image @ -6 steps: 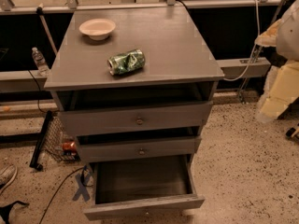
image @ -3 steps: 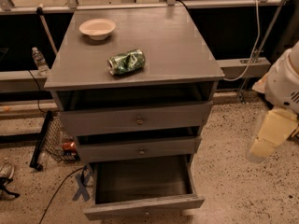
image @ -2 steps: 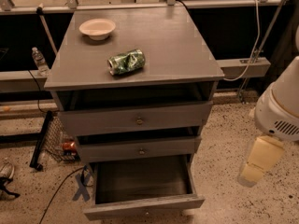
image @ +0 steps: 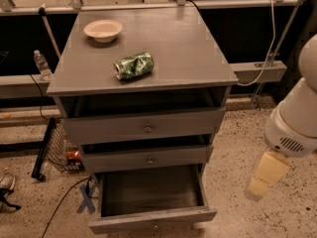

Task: Close bottom drawer

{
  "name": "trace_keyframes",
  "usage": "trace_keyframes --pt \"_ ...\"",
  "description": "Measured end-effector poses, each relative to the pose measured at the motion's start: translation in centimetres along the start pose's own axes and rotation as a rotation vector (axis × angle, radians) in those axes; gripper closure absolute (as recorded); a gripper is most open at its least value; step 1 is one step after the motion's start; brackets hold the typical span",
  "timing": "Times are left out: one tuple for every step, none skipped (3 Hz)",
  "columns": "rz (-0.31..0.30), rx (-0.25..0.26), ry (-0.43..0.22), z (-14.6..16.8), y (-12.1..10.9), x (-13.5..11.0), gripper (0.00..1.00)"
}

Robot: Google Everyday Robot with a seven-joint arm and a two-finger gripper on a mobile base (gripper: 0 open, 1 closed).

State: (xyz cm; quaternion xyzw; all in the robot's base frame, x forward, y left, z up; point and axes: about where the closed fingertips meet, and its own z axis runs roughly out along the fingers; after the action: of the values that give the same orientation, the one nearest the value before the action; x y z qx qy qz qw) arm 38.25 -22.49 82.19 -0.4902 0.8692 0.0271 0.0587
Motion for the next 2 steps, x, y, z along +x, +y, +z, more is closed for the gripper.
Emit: trace_keyframes --pt "0.097 -0.030 0.019 5.3 -0.8 0.9 0.00" --pt "0.182 -0.081 0.043 11.0 -0.5 1.5 0.00"
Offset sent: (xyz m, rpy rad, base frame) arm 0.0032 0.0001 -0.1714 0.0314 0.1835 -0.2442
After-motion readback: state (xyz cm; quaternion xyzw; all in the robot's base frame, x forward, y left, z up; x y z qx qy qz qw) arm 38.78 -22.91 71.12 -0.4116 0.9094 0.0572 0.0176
